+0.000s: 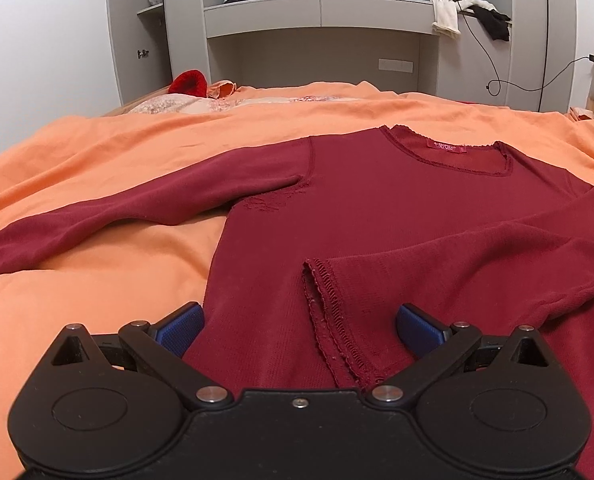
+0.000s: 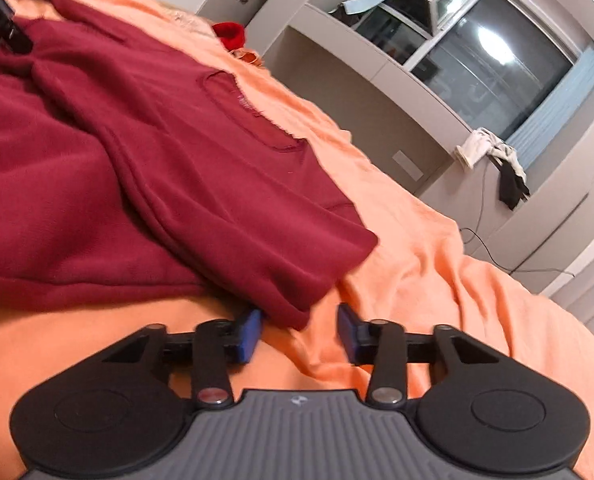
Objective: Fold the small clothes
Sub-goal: 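Lift the cuff with the right gripper and lay it across the shirt body, then move the left gripper to the other sleeve cuff and grasp it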
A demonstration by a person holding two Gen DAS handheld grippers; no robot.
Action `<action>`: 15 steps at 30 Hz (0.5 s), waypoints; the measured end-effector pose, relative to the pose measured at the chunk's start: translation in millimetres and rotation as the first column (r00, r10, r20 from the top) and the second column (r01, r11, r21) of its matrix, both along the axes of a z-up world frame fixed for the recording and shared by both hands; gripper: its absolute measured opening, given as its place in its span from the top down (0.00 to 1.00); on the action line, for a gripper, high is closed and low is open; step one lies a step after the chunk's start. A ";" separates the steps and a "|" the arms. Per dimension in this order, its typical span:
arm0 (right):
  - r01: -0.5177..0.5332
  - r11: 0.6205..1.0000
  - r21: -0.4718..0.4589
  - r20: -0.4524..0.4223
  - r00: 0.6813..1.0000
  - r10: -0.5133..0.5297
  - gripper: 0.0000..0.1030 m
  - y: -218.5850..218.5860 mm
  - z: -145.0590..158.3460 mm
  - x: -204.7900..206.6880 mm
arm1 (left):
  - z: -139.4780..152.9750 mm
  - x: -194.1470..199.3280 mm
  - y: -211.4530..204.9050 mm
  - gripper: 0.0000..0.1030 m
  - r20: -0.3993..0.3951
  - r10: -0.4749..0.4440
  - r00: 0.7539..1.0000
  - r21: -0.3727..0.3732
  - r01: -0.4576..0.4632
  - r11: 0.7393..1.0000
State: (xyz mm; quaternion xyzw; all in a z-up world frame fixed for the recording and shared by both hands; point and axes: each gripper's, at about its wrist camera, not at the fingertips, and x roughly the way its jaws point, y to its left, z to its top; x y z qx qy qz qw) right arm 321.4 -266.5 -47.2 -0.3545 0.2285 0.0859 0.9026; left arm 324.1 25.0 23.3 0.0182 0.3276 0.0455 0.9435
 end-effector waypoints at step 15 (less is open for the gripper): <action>0.251 0.885 0.393 -0.150 0.967 -0.208 0.94 -61.9 14.1 12.8 | 0.2 -18.1 -12.9 0.00 0.003 -0.122 0.993 0.050 0.121 0.991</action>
